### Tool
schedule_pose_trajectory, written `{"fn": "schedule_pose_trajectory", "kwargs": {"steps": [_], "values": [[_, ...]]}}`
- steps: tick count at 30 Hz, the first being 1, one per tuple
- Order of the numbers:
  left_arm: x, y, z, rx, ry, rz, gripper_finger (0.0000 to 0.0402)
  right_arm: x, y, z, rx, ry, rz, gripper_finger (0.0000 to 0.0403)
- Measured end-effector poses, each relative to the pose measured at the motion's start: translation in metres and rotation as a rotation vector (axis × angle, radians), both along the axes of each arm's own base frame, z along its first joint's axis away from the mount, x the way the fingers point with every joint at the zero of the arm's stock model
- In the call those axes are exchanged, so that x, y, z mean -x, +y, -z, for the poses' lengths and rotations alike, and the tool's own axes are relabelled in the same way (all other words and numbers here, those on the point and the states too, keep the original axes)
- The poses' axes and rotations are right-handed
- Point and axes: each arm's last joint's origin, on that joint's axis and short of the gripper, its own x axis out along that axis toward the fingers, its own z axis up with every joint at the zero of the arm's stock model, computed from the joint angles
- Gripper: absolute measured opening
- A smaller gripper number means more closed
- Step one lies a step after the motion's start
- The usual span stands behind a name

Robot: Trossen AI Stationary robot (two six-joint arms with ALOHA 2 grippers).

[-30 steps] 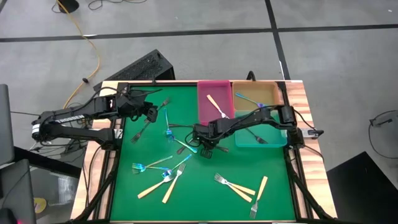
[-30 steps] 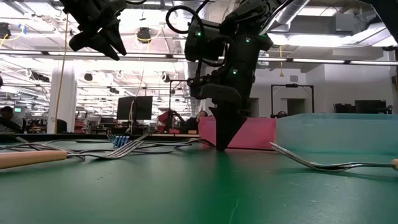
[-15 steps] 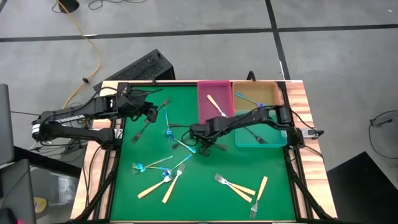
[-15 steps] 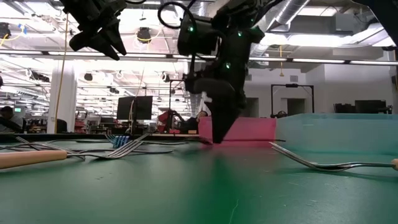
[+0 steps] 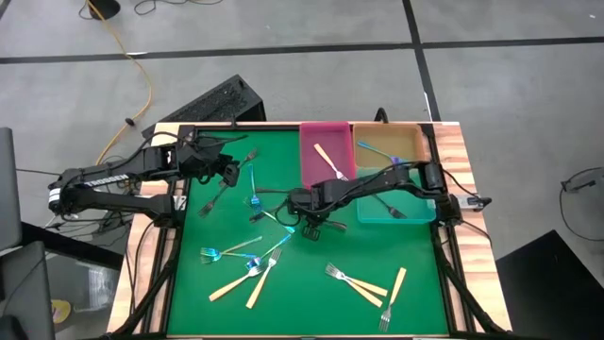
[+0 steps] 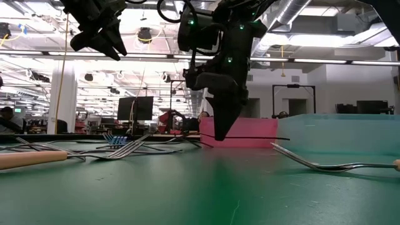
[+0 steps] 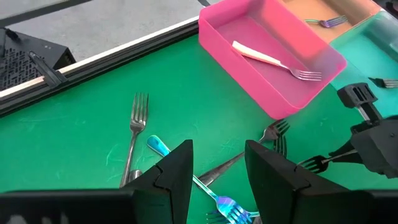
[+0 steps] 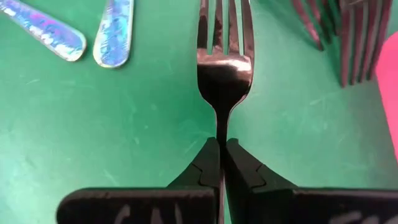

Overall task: Sort silverware by color (type)
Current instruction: Put the black fork into the blue bin

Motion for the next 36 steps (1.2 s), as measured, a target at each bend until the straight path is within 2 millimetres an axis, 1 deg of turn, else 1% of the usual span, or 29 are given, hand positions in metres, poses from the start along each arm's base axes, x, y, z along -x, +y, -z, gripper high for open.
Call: {"fn": "schedule_pose_trajectory", "kwargs": {"steps": [7,11,15,18,22,23,28,31,34,36], "values": [[0.000,0.000,0.000,-0.010,0.010,0.013,0.0129,0.002,0.005,-0.001,-0.005,0.018,-0.015,0.0027],[0.000,0.000,0.000,-0.011,0.010,0.014,0.0129,0.008,0.004,-0.013,-0.009,0.020,-0.023,0.0027],[0.000,0.000,0.000,-0.013,0.012,0.015,0.0129,0.013,0.001,-0.034,-0.003,-0.025,-0.014,0.0027],[0.000,0.000,0.000,-0.013,0.011,0.015,0.0129,0.020,-0.004,-0.054,0.005,-0.068,-0.002,0.0027],[-0.001,0.000,0.000,-0.003,0.007,0.039,0.0129,0.024,-0.010,-0.077,0.011,-0.168,-0.008,0.0027],[-0.001,-0.001,0.000,-0.001,0.003,0.049,0.0129,0.023,-0.011,-0.083,0.012,-0.212,-0.009,0.0027],[-0.007,-0.002,-0.006,-0.033,-0.047,0.159,0.0129,0.021,-0.016,-0.124,0.028,-0.483,-0.014,0.0027],[-0.013,-0.003,-0.013,-0.075,-0.119,0.221,0.0129,0.026,-0.023,-0.146,0.068,-0.598,0.018,0.0027],[-0.017,-0.003,-0.018,-0.101,-0.182,0.244,0.0129,0.032,-0.029,-0.167,0.092,-0.706,0.040,0.0027],[-0.020,-0.003,-0.024,-0.125,-0.242,0.266,0.0129,0.034,-0.032,-0.186,0.114,-0.829,0.023,0.0027]]}}
